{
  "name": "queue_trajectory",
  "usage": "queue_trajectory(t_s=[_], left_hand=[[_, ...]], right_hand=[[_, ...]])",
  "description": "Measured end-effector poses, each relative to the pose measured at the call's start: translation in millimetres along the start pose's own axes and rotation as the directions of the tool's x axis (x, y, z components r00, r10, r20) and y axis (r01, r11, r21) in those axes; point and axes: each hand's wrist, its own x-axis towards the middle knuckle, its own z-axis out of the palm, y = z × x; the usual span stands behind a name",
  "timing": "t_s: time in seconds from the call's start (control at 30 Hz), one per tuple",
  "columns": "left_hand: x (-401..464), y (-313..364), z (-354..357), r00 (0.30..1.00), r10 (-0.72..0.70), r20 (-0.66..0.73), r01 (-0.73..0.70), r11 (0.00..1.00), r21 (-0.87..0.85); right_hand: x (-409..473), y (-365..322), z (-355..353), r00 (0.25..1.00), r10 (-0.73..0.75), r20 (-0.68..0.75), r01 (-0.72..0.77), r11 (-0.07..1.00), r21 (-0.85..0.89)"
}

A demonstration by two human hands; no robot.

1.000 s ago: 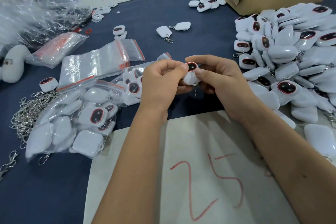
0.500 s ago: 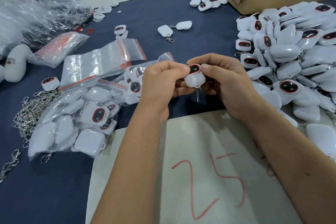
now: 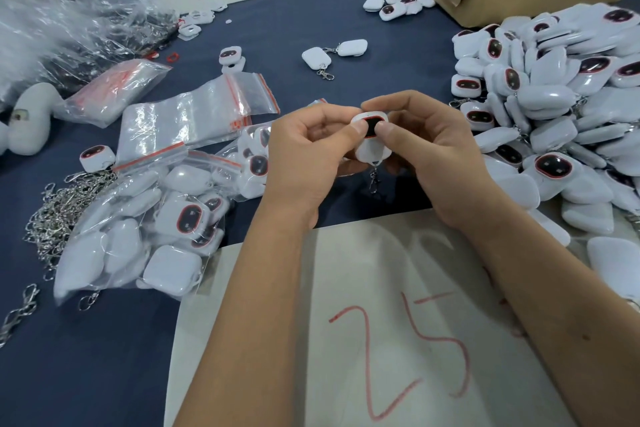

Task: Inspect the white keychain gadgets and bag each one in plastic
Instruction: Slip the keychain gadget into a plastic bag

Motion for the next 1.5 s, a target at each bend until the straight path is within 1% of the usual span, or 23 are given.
queue_trajectory(t_s=[0.13,0.27,0.47,0.57,0.67,0.77,0.83,0.9,1.0,1.1,1.2,1.27,1.33,1.4,1.43,1.5], left_hand=[[0.5,-1.4,-1.2,1.000,0.011,0.023,-0.012,1.000,0.022],[1.2,-3.4,-2.0,1.000,0.022,0.022,-0.023,0.999,0.041],[1.5,-5.6,-1.4,0.999,0.022,0.031,-0.025,0.997,0.073],[2.0,-5.8,-1.5,1.000,0.019,0.023,-0.020,0.997,0.073],[2.8,-6.3,-0.6,1.000,0.016,-0.005,-0.016,0.998,0.067],[3.5,-6.4,1.6,0.999,0.016,-0.051,-0.014,0.998,0.053],[3.8,-6.2,2.3,0.997,0.027,-0.071,-0.023,0.998,0.053],[4.2,-6.6,2.7,0.995,0.055,-0.082,-0.048,0.995,0.085],[4.9,-8.7,6.7,0.990,0.103,-0.096,-0.083,0.979,0.186],[5.8,-10.4,12.9,0.978,0.156,-0.137,-0.111,0.951,0.288],[5.1,-10.7,16.7,0.957,0.244,-0.159,-0.165,0.904,0.395],[3.6,-10.7,19.0,0.929,0.330,-0.165,-0.213,0.844,0.492],[2.9,-11.2,21.1,0.895,0.404,-0.187,-0.223,0.770,0.598],[3.6,-11.3,21.5,0.866,0.442,-0.233,-0.157,0.684,0.712],[4.0,-11.4,21.5,0.862,0.442,-0.248,-0.111,0.643,0.758],[3.7,-12.3,21.7,0.878,0.406,-0.252,-0.028,0.569,0.822]], right_hand=[[0.1,1.4,0.1,0.998,-0.043,-0.044,0.041,0.998,-0.046],[1.0,5.2,-1.4,0.997,-0.023,-0.074,0.020,0.999,-0.041],[1.6,2.4,-2.1,0.998,-0.033,-0.054,0.031,0.999,-0.034],[1.8,2.6,-2.0,0.999,0.003,-0.049,-0.004,1.000,-0.013],[2.3,4.5,-1.5,0.998,0.055,-0.036,-0.054,0.998,0.016],[2.2,5.5,-0.6,0.998,0.058,0.012,-0.058,0.998,0.000],[2.4,5.9,-0.5,0.999,0.052,0.016,-0.052,0.999,-0.014],[2.9,6.7,-0.4,0.999,0.046,-0.009,-0.046,0.998,-0.035],[3.6,7.5,-1.0,0.998,0.043,-0.055,-0.046,0.997,-0.060],[3.9,7.4,-1.6,0.996,0.046,-0.081,-0.050,0.998,-0.039],[3.6,6.4,-0.2,0.993,0.062,-0.103,-0.065,0.997,-0.034],[3.0,6.8,1.6,0.989,0.066,-0.129,-0.074,0.996,-0.055],[3.6,7.0,2.5,0.981,0.056,-0.187,-0.073,0.993,-0.087],[4.9,7.2,3.0,0.969,0.050,-0.241,-0.076,0.992,-0.101],[5.4,7.3,3.0,0.965,0.057,-0.255,-0.079,0.994,-0.079],[5.2,7.7,2.6,0.961,0.085,-0.265,-0.092,0.996,-0.013]])
